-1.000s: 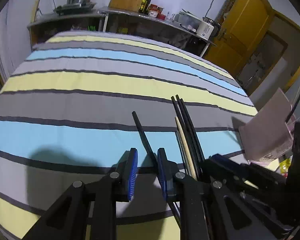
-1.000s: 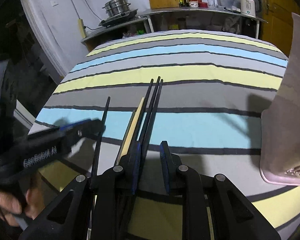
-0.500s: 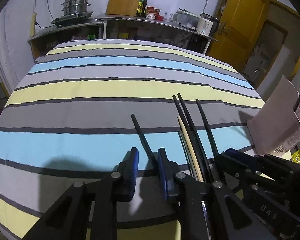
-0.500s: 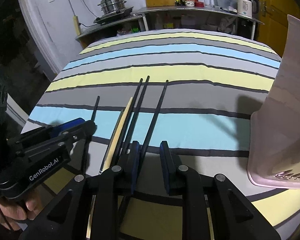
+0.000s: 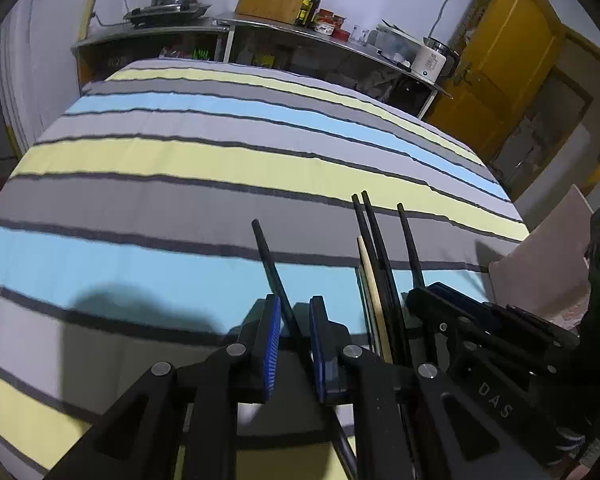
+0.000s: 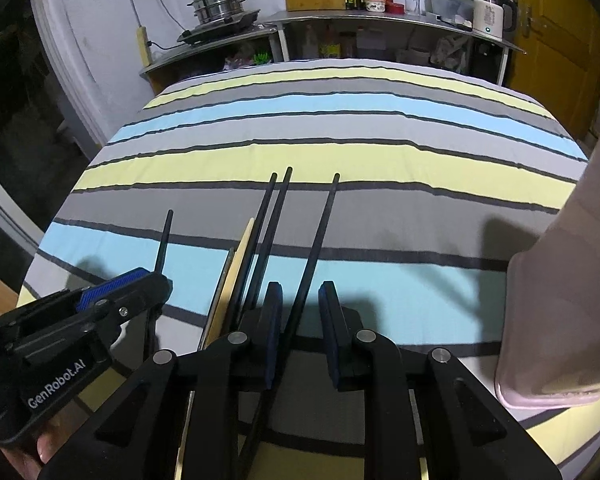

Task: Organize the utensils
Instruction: 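Grasp a black chopstick with the left tool while the right tool grasps another black chopstick, then carry both black chopsticks upright to the pink holder and lower them in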

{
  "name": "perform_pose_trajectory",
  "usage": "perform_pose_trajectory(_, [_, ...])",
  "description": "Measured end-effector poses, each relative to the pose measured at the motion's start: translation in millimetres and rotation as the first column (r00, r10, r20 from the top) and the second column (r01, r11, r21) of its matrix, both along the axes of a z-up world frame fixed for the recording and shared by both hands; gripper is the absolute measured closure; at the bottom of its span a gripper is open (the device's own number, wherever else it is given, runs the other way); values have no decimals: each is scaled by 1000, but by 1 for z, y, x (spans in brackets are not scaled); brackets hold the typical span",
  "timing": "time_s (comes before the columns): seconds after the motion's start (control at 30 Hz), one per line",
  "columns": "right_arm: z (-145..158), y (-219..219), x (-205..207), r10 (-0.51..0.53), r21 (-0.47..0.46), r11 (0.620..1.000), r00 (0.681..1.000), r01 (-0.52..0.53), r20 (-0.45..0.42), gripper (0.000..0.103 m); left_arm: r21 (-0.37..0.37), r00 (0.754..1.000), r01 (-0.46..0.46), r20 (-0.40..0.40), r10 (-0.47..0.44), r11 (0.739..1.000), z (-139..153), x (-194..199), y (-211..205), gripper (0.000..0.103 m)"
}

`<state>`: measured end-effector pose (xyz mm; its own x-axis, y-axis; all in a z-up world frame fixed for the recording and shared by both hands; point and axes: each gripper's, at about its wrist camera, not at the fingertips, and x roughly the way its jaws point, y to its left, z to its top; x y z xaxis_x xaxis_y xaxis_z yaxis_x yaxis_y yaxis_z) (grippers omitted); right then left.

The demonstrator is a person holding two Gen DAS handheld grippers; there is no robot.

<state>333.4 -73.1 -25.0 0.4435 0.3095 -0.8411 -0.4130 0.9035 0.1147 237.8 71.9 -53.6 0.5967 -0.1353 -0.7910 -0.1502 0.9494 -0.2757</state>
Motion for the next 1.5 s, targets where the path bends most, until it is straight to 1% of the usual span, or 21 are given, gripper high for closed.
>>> perform_pose_trajectory(0.03, [0, 1, 1, 0, -8, 1000, 1000, 0, 3, 90, 10, 1000, 7, 3, -7, 1000, 0, 2, -2, 89])
perform_pose_trajectory(0.13, [0, 0, 5, -1, -2, 1000, 1000, 1, -5, 93, 48, 1000, 28, 5, -28, 998, 0, 8, -5, 90])
perform_pose_trajectory(0.17, [0, -1, 5, -2, 4, 1000, 1000, 2, -11, 93, 58, 999, 32, 2, -32, 998, 0, 10, -5, 94])
perform_pose_trajectory(0.3, [3, -8, 5, -1, 36, 999, 1000, 3, -31, 97, 28, 999, 38, -8, -37, 999, 2, 11, 1, 95])
perform_pose_trajectory(0.4, [9, -12, 1, 5, 56, 998, 1000, -4, -24, 97, 14, 999, 36, -1, -36, 999, 7, 7, 5, 96])
perform_pose_trajectory(0.57, [22, -16, -9, 11, 85, 996, 1000, -10, -5, 97, 8, 997, 54, 48, -55, 998, 31, -4, 7, 96])
perform_pose_trajectory(0.77, [51, -23, -22, 11, 134, 991, 999, -16, 38, 97, -8, 990, 76, 116, -74, 997, 69, -22, 8, 97])
perform_pose_trajectory(1.13, [105, -45, -57, -1, 212, 977, 992, -27, 129, 97, -13, 964, 140, 232, -133, 990, 138, -62, -6, 98])
perform_pose_trajectory(1.27, [119, -53, -66, -9, 228, 973, 988, -26, 155, 97, -4, 954, 159, 256, -153, 987, 156, -73, -11, 98])
perform_pose_trajectory(1.5, [133, -72, -79, -30, 253, 967, 983, -17, 179, 97, -6, 946, 176, 277, -167, 984, 172, -86, -18, 98])
